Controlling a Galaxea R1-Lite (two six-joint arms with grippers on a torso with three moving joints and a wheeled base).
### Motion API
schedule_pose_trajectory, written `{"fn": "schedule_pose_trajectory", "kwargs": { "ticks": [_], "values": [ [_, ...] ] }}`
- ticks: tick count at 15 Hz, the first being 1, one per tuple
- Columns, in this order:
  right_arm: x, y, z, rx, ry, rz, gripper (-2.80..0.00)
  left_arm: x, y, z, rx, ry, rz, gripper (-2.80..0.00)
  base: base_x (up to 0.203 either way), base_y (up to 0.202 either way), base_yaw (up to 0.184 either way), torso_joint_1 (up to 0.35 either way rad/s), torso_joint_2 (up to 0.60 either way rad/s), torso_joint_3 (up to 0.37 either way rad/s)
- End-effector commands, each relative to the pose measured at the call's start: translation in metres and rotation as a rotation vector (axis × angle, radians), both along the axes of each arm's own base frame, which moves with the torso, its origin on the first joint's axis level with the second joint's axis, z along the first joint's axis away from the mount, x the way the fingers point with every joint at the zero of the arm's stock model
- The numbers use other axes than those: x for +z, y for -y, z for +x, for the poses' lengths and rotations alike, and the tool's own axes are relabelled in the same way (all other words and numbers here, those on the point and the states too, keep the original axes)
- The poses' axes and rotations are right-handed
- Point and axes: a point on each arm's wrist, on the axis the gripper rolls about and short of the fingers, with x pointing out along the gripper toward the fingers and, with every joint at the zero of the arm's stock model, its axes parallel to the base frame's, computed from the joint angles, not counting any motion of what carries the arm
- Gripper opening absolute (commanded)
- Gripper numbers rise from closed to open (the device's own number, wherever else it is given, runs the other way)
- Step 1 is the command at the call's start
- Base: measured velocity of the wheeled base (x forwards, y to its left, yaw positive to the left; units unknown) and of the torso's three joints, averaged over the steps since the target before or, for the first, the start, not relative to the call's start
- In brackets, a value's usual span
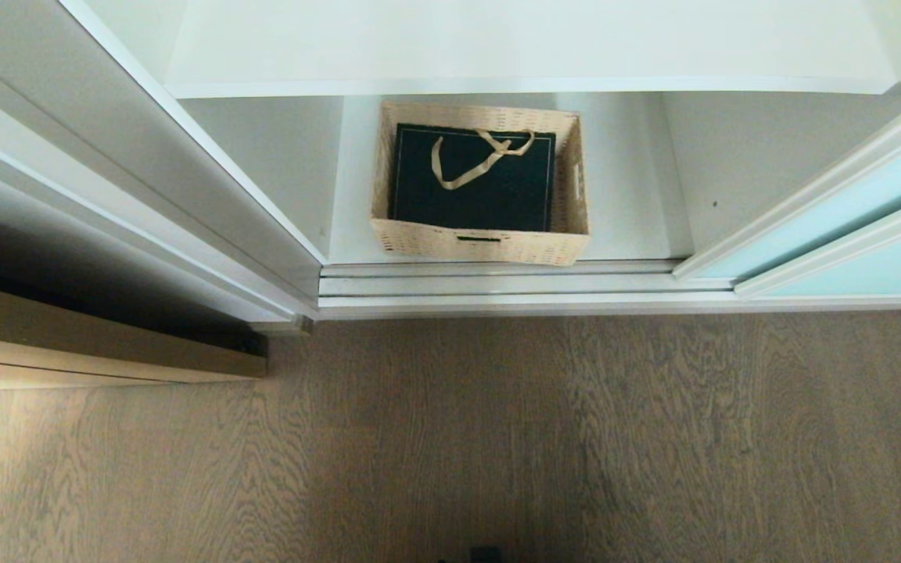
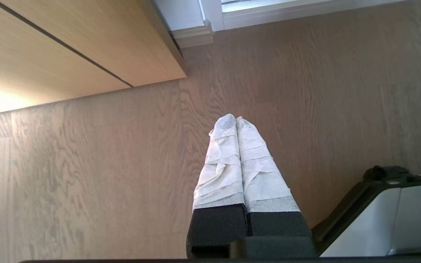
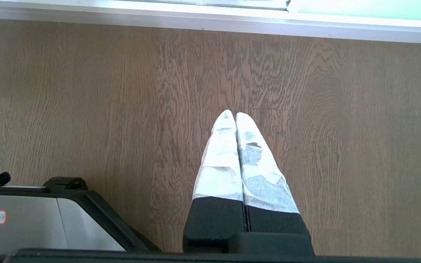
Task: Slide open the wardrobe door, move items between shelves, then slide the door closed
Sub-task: Place the basket on the higher shelf
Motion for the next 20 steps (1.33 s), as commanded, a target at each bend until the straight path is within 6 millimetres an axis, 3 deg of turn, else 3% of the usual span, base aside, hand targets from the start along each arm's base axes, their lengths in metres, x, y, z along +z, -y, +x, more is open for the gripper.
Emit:
{"fn": "schedule_pose_trajectory", "kwargs": {
  "ticks": [1,20],
  "values": [
    [0.0000,0.0000,0.0000,0.001,0.000,0.000,-2.80,0.0001,-0.0001,0.0003,0.005,-0.002,-0.026,-2.80,0.000,0.000,0.000,0.000,0.00,0.000],
    [0.0000,0.0000,0.0000,0.001,0.000,0.024,-2.80,0.0008,-0.0004,0.0003,0.016,0.003,-0.083,-2.80,0.000,0.000,0.000,0.000,0.00,0.000]
  ]
}}
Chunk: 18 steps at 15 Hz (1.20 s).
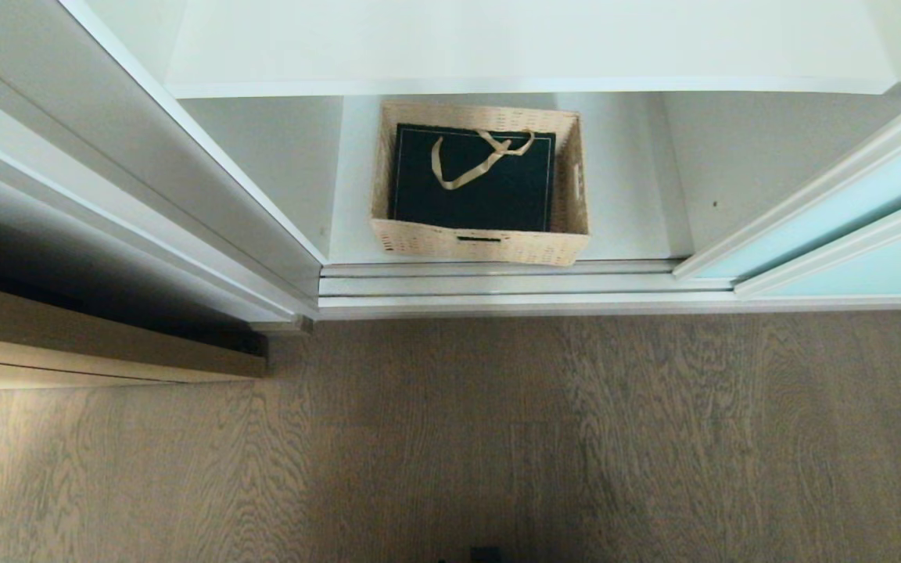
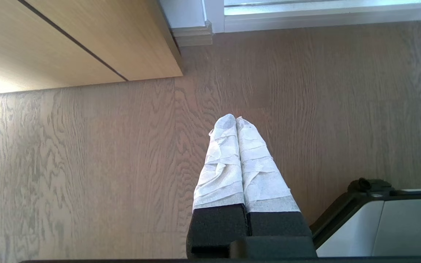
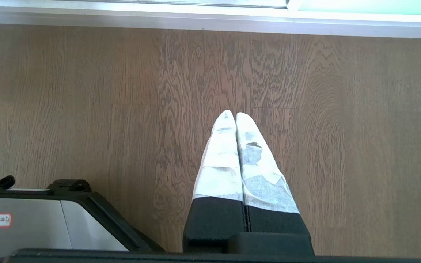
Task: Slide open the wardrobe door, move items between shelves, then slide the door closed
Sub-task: Place the basket on the higher shelf
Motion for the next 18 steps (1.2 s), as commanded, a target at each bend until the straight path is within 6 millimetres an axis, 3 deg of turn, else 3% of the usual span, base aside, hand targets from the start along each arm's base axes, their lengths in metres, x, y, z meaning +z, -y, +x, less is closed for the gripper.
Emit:
{"fn": "schedule_pose_trajectory", "kwargs": {
  "ticks": [1,13,14,16,18],
  "values": [
    [0.000,0.000,0.000,0.000,0.001,-0.005,-2.80,0.000,0.000,0.000,-0.002,-0.003,0.006,-2.80,0.000,0.000,0.000,0.000,0.00,0.000],
    [0.000,0.000,-0.001,-0.012,-0.018,-0.019,-2.80,0.000,0.000,0.000,0.007,-0.003,-0.026,-2.80,0.000,0.000,0.000,0.000,0.00,0.000],
    [0.010,0.000,-0.004,-0.021,-0.008,-0.021,-2.80,0.001,0.000,0.000,0.005,-0.004,-0.009,-2.80,0.000,0.000,0.000,0.000,0.00,0.000],
    [0.051,0.001,-0.011,-0.031,0.022,-0.009,-2.80,0.005,0.000,-0.002,-0.015,0.004,0.043,-2.80,0.000,0.000,0.000,0.000,0.00,0.000],
    [0.068,0.001,-0.010,-0.031,-0.022,0.032,-2.80,0.028,0.001,-0.003,-0.044,0.003,0.049,-2.80,0.000,0.000,0.000,0.000,0.00,0.000]
  ]
}}
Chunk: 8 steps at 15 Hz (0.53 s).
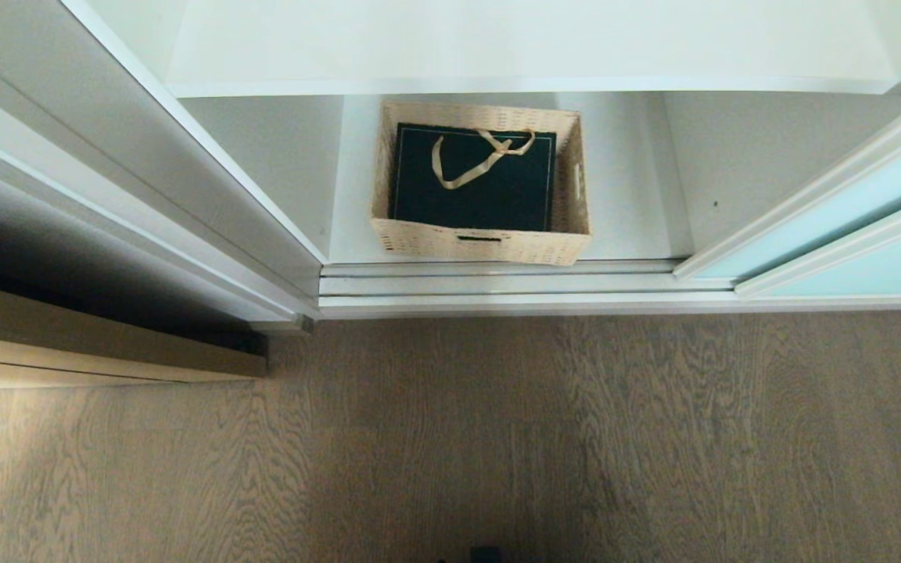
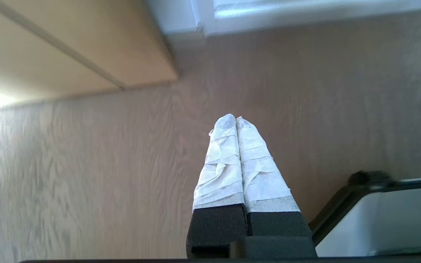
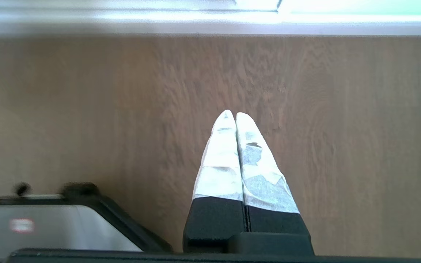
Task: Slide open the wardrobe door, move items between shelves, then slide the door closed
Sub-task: Place the basket on the higher shelf
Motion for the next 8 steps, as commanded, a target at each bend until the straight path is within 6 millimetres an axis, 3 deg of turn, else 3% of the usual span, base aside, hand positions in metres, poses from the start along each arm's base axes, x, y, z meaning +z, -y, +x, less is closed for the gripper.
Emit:
{"fn": "schedule_pose_trajectory", "kwargs": {
  "ticks": [1,4,8],
  "values": [
    [0.019,0.000,0.003,0.011,-0.017,0.007,-2.80,0.029,0.000,0.002,-0.012,-0.020,0.002,-2.80,0.000,0.000,0.000,0.000,0.00,0.000],
    [0.053,-0.001,0.019,0.067,-0.098,0.010,-2.80,0.074,0.001,0.014,-0.026,-0.064,0.002,-2.80,0.000,0.000,0.000,0.000,0.00,0.000],
    [0.090,-0.005,0.066,0.206,-0.249,0.035,-2.80,0.122,0.003,0.066,-0.115,-0.209,-0.012,-2.80,0.000,0.000,0.000,0.000,0.00,0.000]
  ]
}}
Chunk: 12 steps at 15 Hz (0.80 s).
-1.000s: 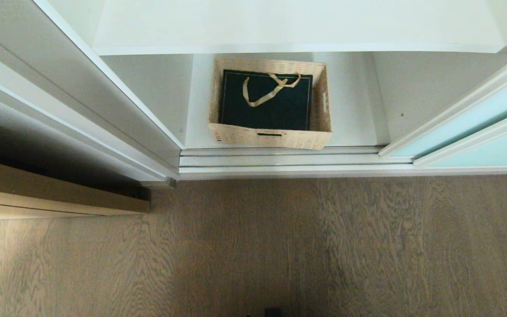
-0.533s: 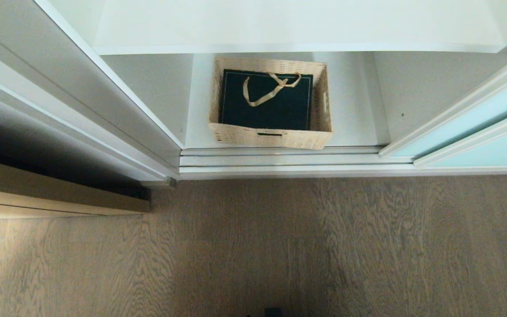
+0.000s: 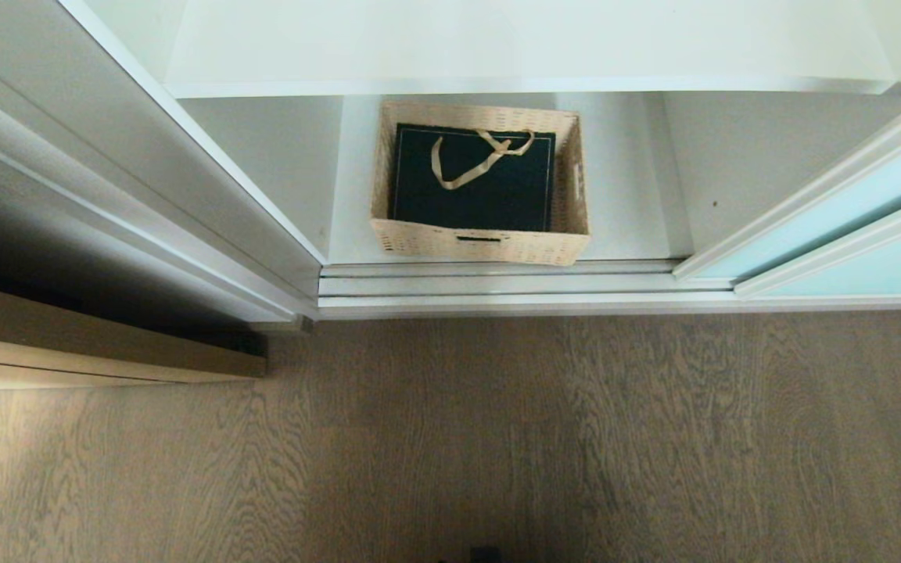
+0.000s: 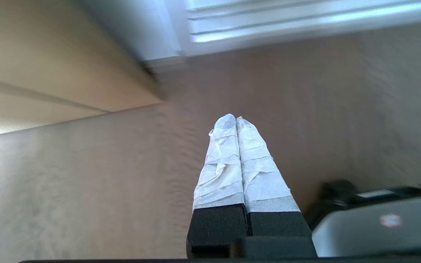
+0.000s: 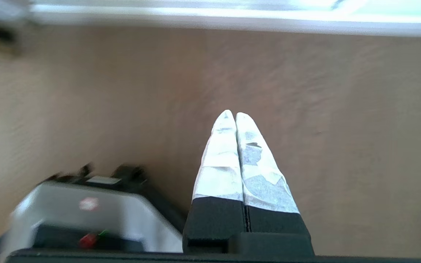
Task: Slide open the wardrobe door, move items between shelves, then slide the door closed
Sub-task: Place the basket on the higher shelf
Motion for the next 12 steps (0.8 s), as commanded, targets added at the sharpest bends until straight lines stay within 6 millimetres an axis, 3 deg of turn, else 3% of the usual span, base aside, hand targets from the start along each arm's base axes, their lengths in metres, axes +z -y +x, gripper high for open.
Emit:
{"fn": "schedule_pose_trajectory", "kwargs": {
  "ticks": [1,6,12],
  "values": [
    [0.010,-0.002,0.041,0.047,-0.137,0.013,-2.80,0.021,0.002,0.052,-0.068,-0.170,-0.013,-2.80,0.000,0.000,0.000,0.000,0.00,0.000],
    [0.038,-0.014,0.127,0.181,-0.180,0.093,-2.80,0.059,0.019,0.151,-0.293,-0.314,-0.105,-2.80,0.000,0.000,0.000,0.000,0.00,0.000],
    [0.013,-0.042,0.217,0.206,-0.233,0.101,-2.80,0.028,0.071,0.239,-0.408,-0.392,-0.086,-2.80,0.000,0.000,0.000,0.000,0.00,0.000]
  ]
}}
